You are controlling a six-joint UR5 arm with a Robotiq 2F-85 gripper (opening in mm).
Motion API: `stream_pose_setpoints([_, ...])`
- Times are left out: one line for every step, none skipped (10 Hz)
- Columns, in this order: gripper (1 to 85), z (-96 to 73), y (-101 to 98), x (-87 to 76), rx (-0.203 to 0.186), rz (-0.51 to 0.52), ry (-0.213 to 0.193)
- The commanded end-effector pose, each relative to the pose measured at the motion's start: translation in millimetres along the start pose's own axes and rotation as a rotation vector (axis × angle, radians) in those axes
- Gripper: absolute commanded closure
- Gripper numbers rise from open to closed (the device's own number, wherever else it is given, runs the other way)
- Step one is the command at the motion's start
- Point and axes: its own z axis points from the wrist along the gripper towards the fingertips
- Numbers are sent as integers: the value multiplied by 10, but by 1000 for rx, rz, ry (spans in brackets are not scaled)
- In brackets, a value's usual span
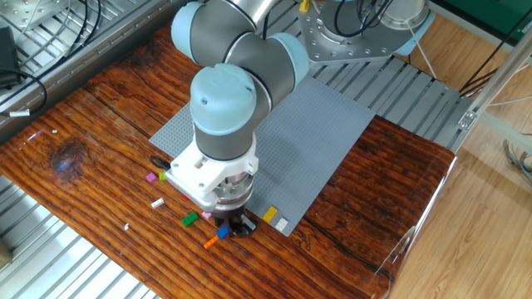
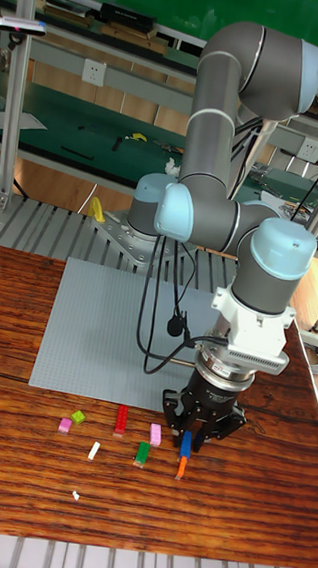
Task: Build with small Lego blocks
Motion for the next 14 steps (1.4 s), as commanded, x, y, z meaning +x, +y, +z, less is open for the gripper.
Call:
stream_pose_setpoints([520, -3, 35, 16, -16, 47, 12])
stream_pose_setpoints([530, -5, 39, 16, -18, 51, 12])
stream_pose_setpoints([530, -6, 40, 8, -18, 53, 9])
stream_pose_setpoints([537, -13, 41, 6, -18, 56, 7])
stream_pose_setpoints([540, -21, 37, 9, -16, 59, 7])
stream_pose_setpoints([547, -22, 33, 6, -15, 60, 6])
stream_pose_setpoints([550, -18, 34, 0, -15, 62, 4])
stream_pose_setpoints([560, -18, 34, 0, -15, 68, 4])
stream_pose_setpoints([567, -18, 38, -9, -16, 70, 1])
stream_pose_setpoints([567, -13, 39, -16, -17, 70, 0])
stream_pose_setpoints([577, -6, 35, -23, -15, 73, -2])
stream_pose_setpoints([590, -11, 34, -26, -15, 77, -3])
stream_pose_setpoints([613, -13, 29, -22, -14, 80, -2])
stream_pose_setpoints([630, -13, 21, -14, -10, 84, 1])
